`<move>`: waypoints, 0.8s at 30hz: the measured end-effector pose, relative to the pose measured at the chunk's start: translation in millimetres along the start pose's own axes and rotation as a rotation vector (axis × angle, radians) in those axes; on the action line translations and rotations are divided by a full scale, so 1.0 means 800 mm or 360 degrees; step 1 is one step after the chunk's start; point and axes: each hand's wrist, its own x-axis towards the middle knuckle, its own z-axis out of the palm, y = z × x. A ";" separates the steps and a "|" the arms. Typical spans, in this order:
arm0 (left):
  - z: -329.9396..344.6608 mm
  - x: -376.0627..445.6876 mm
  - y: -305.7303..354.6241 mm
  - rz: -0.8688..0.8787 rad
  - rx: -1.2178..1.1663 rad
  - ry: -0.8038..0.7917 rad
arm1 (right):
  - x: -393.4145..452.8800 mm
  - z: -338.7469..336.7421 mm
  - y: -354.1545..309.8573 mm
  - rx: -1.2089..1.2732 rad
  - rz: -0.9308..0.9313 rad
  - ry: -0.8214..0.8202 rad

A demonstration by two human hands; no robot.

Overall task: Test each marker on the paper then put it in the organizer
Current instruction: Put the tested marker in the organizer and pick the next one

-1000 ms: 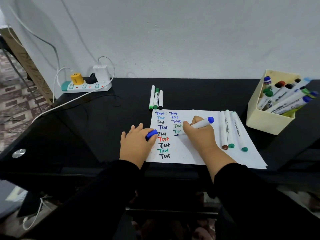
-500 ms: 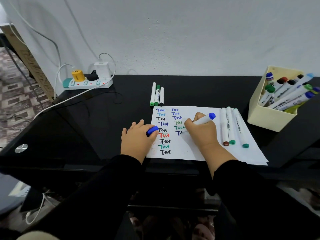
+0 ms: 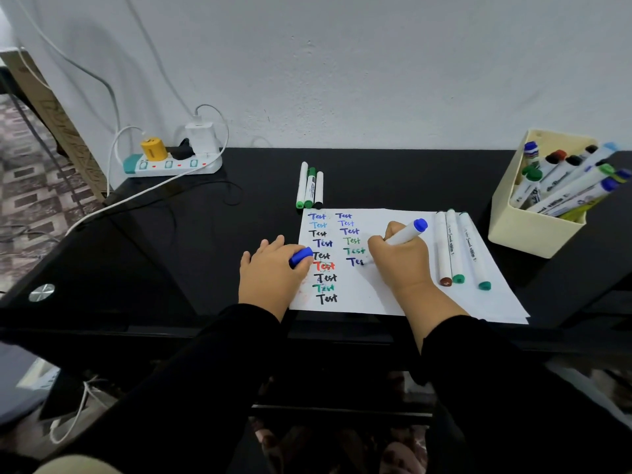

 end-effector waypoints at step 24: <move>-0.002 0.001 0.001 -0.0009 0.0040 -0.0036 | 0.012 -0.013 -0.006 0.0278 0.0293 -0.0023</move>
